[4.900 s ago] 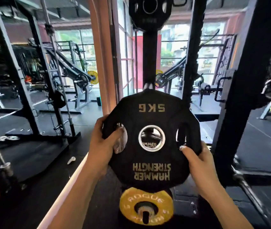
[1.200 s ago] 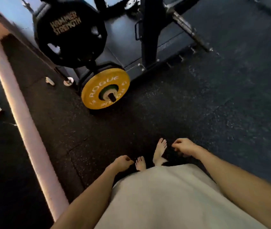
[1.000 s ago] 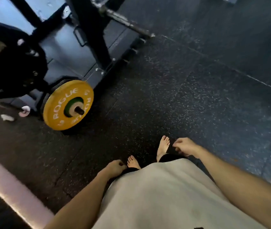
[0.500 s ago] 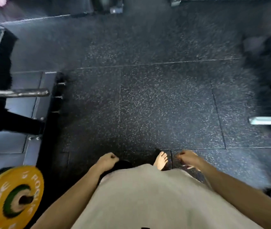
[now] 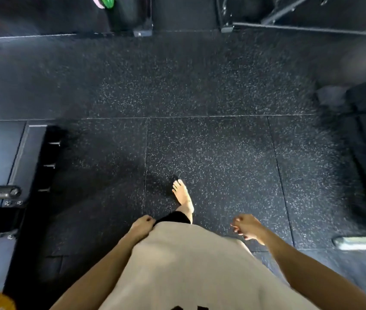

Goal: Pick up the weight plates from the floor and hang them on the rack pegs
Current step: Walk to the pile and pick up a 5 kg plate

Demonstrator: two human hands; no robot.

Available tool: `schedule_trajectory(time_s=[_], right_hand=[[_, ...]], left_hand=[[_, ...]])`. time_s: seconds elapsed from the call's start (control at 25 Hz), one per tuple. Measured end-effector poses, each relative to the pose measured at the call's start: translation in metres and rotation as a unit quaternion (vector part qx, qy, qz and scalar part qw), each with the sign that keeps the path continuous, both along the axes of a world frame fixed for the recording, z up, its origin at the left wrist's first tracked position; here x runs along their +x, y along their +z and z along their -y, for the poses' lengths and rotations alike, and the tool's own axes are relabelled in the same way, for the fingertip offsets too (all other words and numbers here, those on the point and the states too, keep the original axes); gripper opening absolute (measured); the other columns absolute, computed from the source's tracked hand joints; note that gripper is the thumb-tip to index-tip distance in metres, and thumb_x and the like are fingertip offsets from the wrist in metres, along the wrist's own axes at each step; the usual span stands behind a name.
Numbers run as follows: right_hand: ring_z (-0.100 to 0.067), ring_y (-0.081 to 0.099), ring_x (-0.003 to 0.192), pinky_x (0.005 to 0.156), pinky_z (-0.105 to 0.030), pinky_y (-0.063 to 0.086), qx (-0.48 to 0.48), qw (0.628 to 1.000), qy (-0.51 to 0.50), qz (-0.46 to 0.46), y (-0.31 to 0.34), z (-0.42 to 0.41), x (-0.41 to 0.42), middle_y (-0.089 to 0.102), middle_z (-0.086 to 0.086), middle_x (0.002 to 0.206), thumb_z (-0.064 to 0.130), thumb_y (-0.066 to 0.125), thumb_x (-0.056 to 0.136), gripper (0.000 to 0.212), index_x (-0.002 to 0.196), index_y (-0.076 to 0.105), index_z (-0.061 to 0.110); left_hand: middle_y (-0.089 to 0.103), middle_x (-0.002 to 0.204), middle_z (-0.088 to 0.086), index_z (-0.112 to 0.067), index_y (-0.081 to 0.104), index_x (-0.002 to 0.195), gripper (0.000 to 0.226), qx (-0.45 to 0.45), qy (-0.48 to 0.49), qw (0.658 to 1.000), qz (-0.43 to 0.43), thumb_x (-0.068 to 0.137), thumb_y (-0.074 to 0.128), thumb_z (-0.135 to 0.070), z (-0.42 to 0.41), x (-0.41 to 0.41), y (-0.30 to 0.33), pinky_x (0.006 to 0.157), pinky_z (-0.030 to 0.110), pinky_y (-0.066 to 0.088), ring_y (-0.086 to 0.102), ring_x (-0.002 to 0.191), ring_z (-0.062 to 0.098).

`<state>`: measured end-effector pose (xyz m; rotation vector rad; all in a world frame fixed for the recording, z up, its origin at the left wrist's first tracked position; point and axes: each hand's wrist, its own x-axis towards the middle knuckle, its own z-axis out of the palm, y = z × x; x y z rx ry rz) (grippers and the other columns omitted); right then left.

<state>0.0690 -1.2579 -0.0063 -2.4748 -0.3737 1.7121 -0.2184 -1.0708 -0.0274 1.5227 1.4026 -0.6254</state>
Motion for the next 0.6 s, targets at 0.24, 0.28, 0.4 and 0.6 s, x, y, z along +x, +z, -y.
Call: schedule_trajectory(time_s=[0.24, 0.28, 0.4, 0.6], right_hand=[[-0.019, 0.054, 0.071, 0.069, -0.026, 0.047, 0.034, 0.995, 0.075, 0.058, 0.023, -0.198, 0.094, 0.058, -0.003, 0.078, 0.021, 0.052, 0.095, 0.017, 0.079, 0.056, 0.022], [-0.020, 0.055, 0.074, 0.069, -0.026, 0.047, 0.043, 0.994, 0.086, 0.060, 0.023, -0.236, 0.106, 0.059, -0.004, 0.079, 0.020, 0.053, 0.095, 0.016, 0.081, 0.057, 0.020], [-0.024, 0.053, 0.081, 0.072, -0.032, 0.044, 0.053, 0.988, 0.132, 0.064, 0.011, -0.329, 0.127, 0.062, -0.013, 0.088, 0.016, 0.055, 0.092, 0.019, 0.090, 0.067, 0.001], [-0.026, 0.058, 0.093, 0.078, -0.032, 0.043, 0.060, 0.981, 0.180, 0.038, -0.007, -0.501, 0.157, 0.064, -0.011, 0.098, 0.021, 0.055, 0.094, 0.025, 0.101, 0.066, 0.000]], left_hand=[[0.067, 0.115, 0.007, -0.015, 0.064, 0.114, 0.024, 0.023, -0.009, 0.999, 0.023, 0.097, 0.053, -0.029, -0.193, 0.059, 0.024, 0.079, 0.029, 0.046, 0.061, 0.095, 0.021], [0.067, 0.113, 0.007, -0.015, 0.064, 0.115, 0.024, 0.034, 0.005, 0.999, 0.025, 0.097, 0.053, -0.028, -0.223, 0.066, 0.025, 0.079, 0.029, 0.046, 0.061, 0.093, 0.021], [0.067, 0.102, 0.005, -0.016, 0.064, 0.114, 0.023, 0.042, 0.060, 0.997, 0.036, 0.098, 0.052, -0.026, -0.289, 0.081, 0.024, 0.071, 0.028, 0.049, 0.061, 0.083, 0.018], [0.065, 0.117, 0.005, -0.013, 0.062, 0.120, 0.027, -0.019, 0.076, 0.997, 0.002, 0.098, 0.052, -0.025, -0.386, 0.093, 0.004, 0.076, 0.027, 0.049, 0.061, 0.097, 0.020]])
